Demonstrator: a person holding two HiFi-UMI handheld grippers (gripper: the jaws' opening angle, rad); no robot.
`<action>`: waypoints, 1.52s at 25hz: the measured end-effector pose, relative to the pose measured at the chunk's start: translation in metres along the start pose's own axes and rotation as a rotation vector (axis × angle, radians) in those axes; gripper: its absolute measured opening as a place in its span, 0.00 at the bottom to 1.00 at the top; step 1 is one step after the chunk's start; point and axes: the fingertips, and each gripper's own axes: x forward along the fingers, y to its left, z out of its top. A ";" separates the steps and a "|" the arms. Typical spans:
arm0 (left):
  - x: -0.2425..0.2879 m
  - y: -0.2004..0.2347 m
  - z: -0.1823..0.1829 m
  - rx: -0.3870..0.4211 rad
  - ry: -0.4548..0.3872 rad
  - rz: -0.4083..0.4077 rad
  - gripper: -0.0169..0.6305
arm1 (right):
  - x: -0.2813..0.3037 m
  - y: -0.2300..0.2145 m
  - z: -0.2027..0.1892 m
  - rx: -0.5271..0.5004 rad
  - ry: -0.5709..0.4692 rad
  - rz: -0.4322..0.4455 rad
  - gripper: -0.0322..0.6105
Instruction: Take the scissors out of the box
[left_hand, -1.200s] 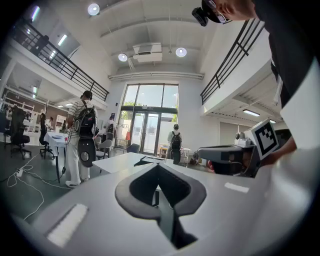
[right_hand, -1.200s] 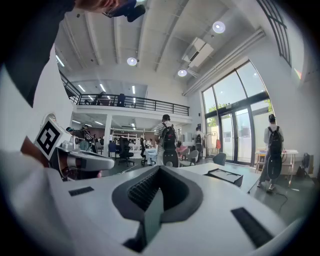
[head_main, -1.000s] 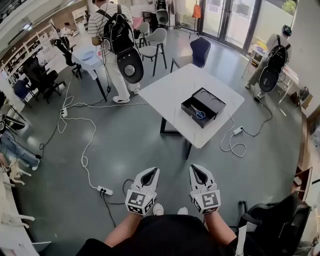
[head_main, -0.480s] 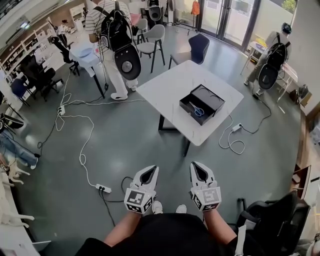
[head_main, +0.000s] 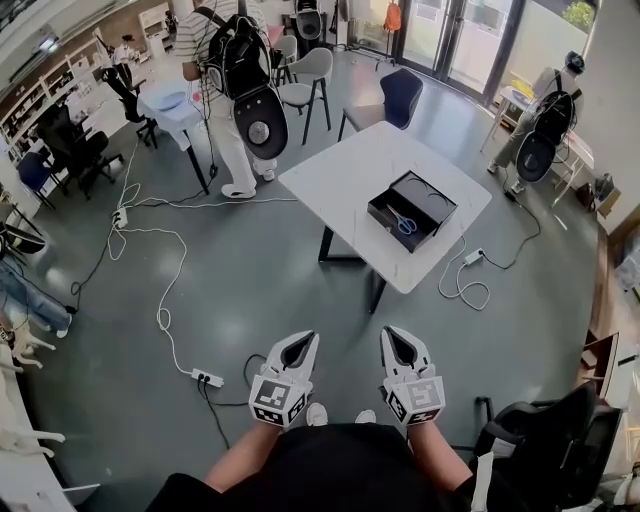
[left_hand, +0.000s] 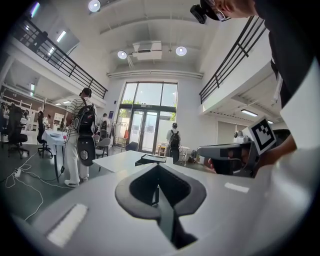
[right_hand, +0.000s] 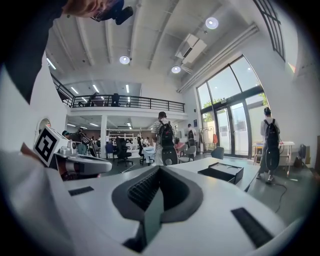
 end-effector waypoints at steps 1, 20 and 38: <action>-0.002 0.003 0.000 0.001 0.000 -0.003 0.04 | 0.002 0.005 0.000 -0.001 0.002 0.007 0.06; 0.029 0.037 -0.012 -0.022 0.046 0.035 0.04 | 0.056 0.003 0.000 0.012 0.003 0.108 0.06; 0.155 0.046 0.009 -0.014 0.053 0.039 0.04 | 0.126 -0.098 0.002 0.034 -0.015 0.156 0.06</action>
